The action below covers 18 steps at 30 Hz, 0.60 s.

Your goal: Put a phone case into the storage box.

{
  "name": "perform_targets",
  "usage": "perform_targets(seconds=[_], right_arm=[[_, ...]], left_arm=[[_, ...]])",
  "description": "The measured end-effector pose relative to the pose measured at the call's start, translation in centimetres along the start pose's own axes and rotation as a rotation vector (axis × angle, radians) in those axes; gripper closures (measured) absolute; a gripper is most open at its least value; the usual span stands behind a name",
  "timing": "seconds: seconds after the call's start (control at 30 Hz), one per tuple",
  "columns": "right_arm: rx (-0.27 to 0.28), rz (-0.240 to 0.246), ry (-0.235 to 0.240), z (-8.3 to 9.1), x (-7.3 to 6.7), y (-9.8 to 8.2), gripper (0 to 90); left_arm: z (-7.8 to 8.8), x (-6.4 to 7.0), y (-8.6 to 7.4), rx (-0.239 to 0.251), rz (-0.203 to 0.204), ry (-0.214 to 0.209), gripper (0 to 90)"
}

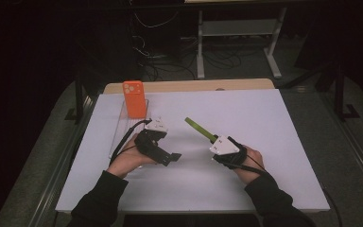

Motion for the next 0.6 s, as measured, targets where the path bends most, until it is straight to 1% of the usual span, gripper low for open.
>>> perform_targets(seconds=[0.1,0.13,0.17,0.23,0.27,0.3,0.33,0.37,0.4,0.43,0.47,0.5,0.53,0.57,0.6], right_arm=[[0.004,-0.123,0.051,0.0,0.3,-0.1,75.2],[0.006,-0.165,0.071,0.0,0.3,-0.1,75.2],[0.004,-0.207,0.091,0.0,0.4,-0.2,75.2],[0.008,-0.283,0.132,0.0,0.6,-0.3,75.2],[0.006,-0.312,0.152,0.0,0.6,-0.5,75.2],[0.005,-0.334,0.166,0.0,0.7,-0.5,75.2],[0.005,-0.376,0.183,0.0,0.8,-0.7,75.2],[0.012,-0.415,0.195,-0.1,0.8,-0.6,75.2],[0.022,-0.453,0.216,0.0,0.7,-0.5,75.2],[0.026,-0.473,0.231,-0.1,0.8,-0.5,75.2],[0.025,-0.487,0.233,0.0,0.8,-0.6,75.2],[0.025,-0.501,0.241,0.0,0.7,-0.5,75.2],[0.027,-0.508,0.244,0.0,0.7,-0.5,75.2],[0.029,-0.514,0.25,0.0,0.6,-0.4,75.2],[0.039,-0.513,0.25,-0.1,0.6,-0.3,75.2]], left_arm=[[0.0,-0.1,0.0,0.004,0.007,0.003,0.0],[0.0,-0.1,0.0,0.004,0.001,0.005,0.0],[0.0,0.0,0.0,0.006,0.016,0.003,0.0],[0.0,-0.1,0.0,0.003,0.01,0.006,0.0],[0.0,-0.1,0.0,0.006,0.014,0.006,0.0],[0.0,-0.3,0.1,0.01,0.006,0.011,0.0],[-0.1,-0.2,0.3,0.029,0.024,0.01,0.0],[0.0,-0.3,0.3,0.032,0.03,0.008,0.0],[0.0,-0.2,0.6,0.055,0.053,0.0,0.0],[-0.1,-0.3,0.8,0.073,0.057,-0.001,0.0],[0.0,-0.4,1.0,0.086,0.06,0.0,0.0],[0.0,-0.3,1.3,0.103,0.072,-0.003,0.0],[-0.1,-0.2,1.7,0.123,0.093,-0.01,0.0],[-0.2,-0.3,1.9,0.138,0.087,-0.009,0.0],[-0.2,-0.2,2.1,0.145,0.098,-0.008,0.0]])
Point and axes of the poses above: each handheld gripper's, and its own axes: z roughly backward along the jaws, y roughly out of its top, x roughly to its right, the point moved 9 cm from there along -z, roughly forward along the jaws, and after that the axes turned 3 degrees about z, right-handed, at the moved point
